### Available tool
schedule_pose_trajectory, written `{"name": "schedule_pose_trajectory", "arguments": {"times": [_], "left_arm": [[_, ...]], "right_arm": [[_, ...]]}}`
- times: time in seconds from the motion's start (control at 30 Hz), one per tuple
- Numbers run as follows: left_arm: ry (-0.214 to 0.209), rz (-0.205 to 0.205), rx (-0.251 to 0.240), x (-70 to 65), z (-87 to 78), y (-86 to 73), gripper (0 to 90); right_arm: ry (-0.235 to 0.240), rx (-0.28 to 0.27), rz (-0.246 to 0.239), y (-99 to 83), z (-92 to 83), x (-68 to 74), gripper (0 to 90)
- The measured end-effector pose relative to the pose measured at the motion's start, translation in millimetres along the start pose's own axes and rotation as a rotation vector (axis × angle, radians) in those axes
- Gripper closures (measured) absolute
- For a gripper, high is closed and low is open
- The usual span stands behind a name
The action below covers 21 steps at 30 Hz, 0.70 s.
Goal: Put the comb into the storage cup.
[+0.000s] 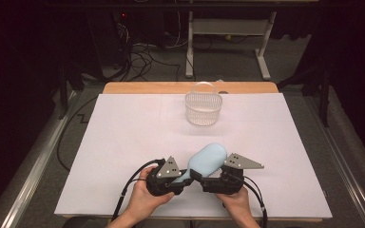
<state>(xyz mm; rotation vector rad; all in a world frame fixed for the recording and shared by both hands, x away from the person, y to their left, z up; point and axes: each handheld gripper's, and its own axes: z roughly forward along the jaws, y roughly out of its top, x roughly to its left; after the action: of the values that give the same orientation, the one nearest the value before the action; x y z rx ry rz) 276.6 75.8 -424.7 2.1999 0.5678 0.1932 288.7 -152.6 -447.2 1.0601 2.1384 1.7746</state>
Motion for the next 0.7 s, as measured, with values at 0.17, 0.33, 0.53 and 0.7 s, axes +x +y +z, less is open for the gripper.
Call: {"name": "schedule_pose_trajectory", "arguments": {"times": [0.17,0.33,0.53,0.7], "left_arm": [[-0.009,0.003,-0.005,-0.2,0.6,0.6,69.0],[-0.015,0.004,-0.016,-1.1,-2.6,2.2,69.0],[-0.012,0.008,-0.01,-2.3,-2.9,3.5,69.0],[-0.003,0.011,-0.001,-2.8,-2.4,4.7,68.9]], "right_arm": [[0.013,0.013,0.036,3.8,-4.0,-1.5,23.9],[0.032,0.027,0.044,8.6,-7.5,0.8,28.3],[0.043,0.043,0.051,11.7,-9.7,2.9,32.6],[0.078,0.064,0.062,14.8,-10.2,3.0,41.5]]}}
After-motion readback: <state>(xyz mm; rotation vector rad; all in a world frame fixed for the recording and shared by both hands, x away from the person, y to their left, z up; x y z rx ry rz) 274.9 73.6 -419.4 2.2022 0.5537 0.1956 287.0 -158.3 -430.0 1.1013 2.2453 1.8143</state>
